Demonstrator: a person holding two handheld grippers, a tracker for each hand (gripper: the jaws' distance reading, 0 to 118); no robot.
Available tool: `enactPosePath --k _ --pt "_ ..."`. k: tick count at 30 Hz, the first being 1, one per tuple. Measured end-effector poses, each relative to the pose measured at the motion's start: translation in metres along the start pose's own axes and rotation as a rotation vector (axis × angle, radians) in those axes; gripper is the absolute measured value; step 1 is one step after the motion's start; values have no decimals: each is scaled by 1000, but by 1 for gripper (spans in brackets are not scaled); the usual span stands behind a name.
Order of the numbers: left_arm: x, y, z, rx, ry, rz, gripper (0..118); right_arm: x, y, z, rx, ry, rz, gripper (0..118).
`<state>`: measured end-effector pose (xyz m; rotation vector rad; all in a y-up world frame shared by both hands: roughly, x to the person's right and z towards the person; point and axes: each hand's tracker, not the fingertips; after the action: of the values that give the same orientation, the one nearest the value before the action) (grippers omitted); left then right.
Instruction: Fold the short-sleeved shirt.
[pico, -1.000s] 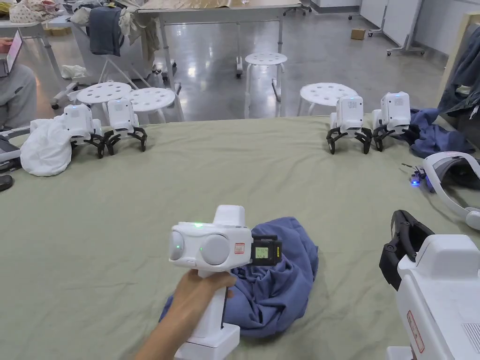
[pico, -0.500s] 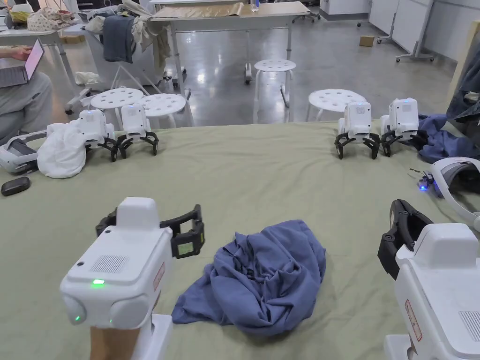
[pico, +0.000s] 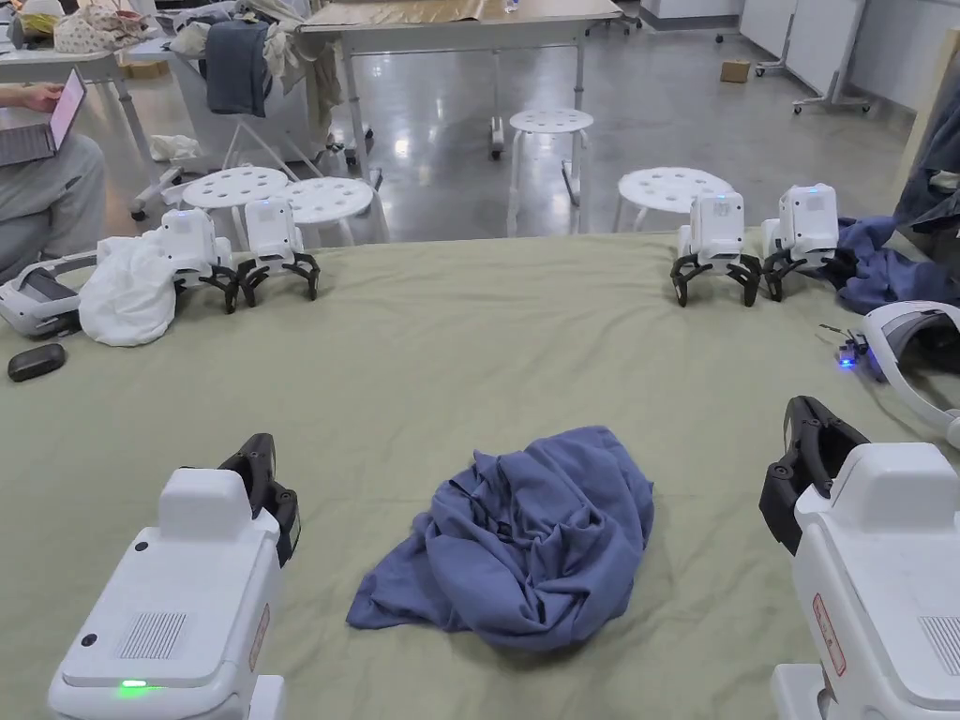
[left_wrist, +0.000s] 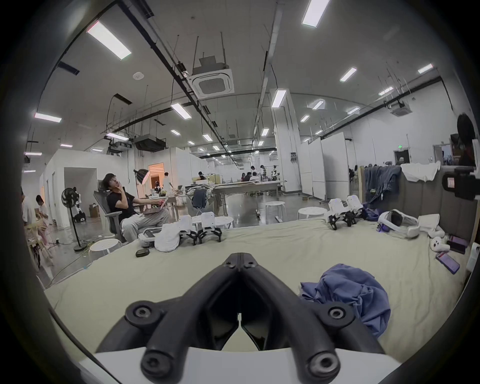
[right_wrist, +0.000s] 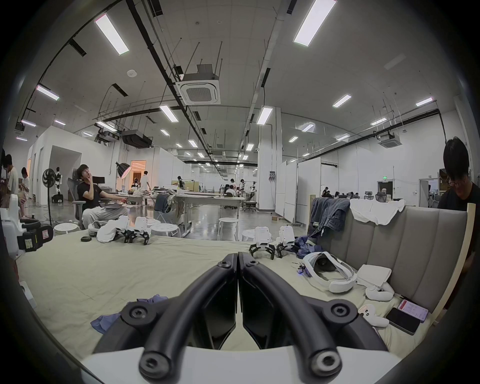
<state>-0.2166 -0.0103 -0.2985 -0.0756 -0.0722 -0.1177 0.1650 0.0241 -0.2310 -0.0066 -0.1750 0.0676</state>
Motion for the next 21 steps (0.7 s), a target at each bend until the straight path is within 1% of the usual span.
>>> enactPosePath --k 6,15,21 --pt "9 -6 -1 -14 10 -14 0 -1 -5 2 -10 -1 2 4" --pt "15 -1 -2 10 6 -7 0 -2 -4 4 -12 2 7 4" --pt "12 1 -3 16 4 28 0 -1 -3 4 -8 2 1 4"
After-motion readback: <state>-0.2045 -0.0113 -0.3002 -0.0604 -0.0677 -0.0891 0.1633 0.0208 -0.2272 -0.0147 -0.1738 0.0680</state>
